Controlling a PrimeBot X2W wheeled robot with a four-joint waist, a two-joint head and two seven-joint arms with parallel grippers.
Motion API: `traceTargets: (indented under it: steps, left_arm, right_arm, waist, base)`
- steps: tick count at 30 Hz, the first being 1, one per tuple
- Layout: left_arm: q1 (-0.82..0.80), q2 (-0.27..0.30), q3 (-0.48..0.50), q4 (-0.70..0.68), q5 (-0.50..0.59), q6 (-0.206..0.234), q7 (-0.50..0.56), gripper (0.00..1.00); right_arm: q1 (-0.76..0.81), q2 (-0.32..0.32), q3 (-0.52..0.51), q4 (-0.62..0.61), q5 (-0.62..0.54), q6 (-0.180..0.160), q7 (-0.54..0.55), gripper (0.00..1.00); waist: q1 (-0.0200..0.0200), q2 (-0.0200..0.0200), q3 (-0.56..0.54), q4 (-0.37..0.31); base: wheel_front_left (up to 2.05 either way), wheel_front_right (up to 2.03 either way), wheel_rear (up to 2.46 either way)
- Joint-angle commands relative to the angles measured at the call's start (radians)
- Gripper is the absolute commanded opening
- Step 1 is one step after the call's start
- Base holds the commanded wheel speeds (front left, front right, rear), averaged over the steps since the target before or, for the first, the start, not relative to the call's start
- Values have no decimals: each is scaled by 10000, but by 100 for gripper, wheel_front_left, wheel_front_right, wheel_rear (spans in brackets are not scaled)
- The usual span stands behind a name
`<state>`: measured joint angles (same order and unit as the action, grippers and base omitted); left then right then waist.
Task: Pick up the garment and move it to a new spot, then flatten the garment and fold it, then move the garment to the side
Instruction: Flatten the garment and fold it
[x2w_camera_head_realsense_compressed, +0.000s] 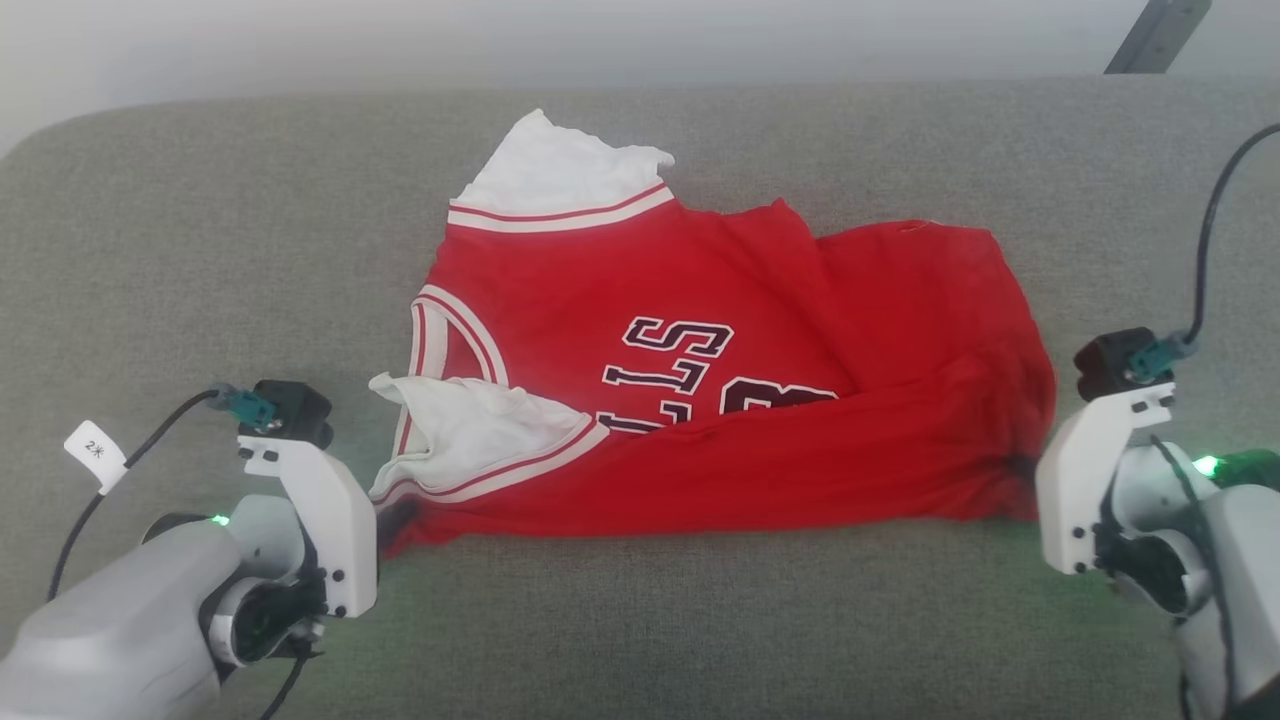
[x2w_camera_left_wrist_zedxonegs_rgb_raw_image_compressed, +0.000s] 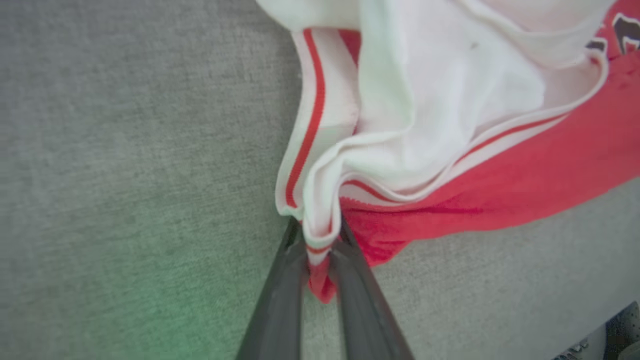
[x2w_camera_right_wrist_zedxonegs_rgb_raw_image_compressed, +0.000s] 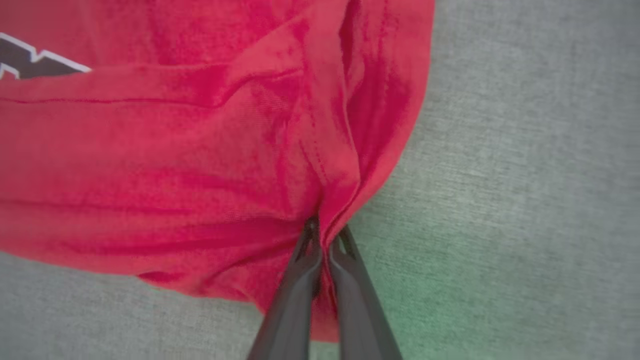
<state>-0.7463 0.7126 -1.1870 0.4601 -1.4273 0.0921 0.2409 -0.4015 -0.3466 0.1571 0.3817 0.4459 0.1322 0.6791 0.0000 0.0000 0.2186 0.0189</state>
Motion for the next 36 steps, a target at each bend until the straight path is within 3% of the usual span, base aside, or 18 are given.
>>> traceTargets:
  steps: [1, 5, 17, 23, 24, 26, 27, 28, 29, 36]
  left_arm:
    - [250, 260, -79, -82, -81, 227, 180, 0]
    - [406, 589, -92, -698, -188, 536, 375, 0]
    - [1553, 1943, -232, -3771, -509, 2255, 506, 0]
    - [2113, 2070, -278, -4380, -722, 2576, 319, 0]
    - [2160, 2032, -315, -4357, -677, 2541, 293, 7]
    - [2225, 1914, -368, -4201, -578, 2477, 233, 36]
    - [2230, 1846, -388, -4102, -530, 2413, 230, 59]
    - [2230, 1766, -405, -3998, -477, 2370, 230, 90]
    - [2227, 1695, -423, -3882, -446, 2309, 223, 100]
    - [1879, 1874, -452, -3829, -189, 2321, 478, 100]
  right_arm:
    - [214, -194, 35, -96, 67, -29, 123, 0]
    - [443, -447, 142, -482, 268, -27, 384, 0]
    - [2149, -1459, 121, -2362, 1208, -28, 1581, 0]
    - [2906, -1431, -122, -2706, 1314, -28, 1798, 0]
    - [2958, -1379, -159, -2669, 1258, -28, 1722, 0]
    - [3021, -1285, -158, -2531, 1115, -28, 1624, 0]
    - [3038, -1241, -134, -2469, 1041, -28, 1568, 20]
    - [3036, -1184, -119, -2392, 976, -28, 1507, 46]
    - [3026, -1133, -91, -2314, 914, -28, 1437, 99]
    - [2977, -1007, 6, -2357, 1035, -26, 1242, 100]
  waist:
    - [0, 0, -53, 6]
    - [0, 0, -144, 15]
    - [0, 0, -353, 23]
    - [0, 0, -383, -34]
    - [0, 0, -394, -48]
    - [0, 0, -430, -72]
    - [0, 0, -443, -82]
    - [0, 0, -459, -95]
    - [0, 0, -484, -106]
    - [0, 0, -744, -232]
  base:
    - [0, 0, 0]
    - [0, 0, 0]
    - [0, 0, 0]
    - [0, 0, 0]
    - [0, 0, 0]
    - [0, 0, 0]
    - [0, 0, 0]
    - [0, 0, 0]
    - [0, 0, 0]
    - [0, 0, 0]
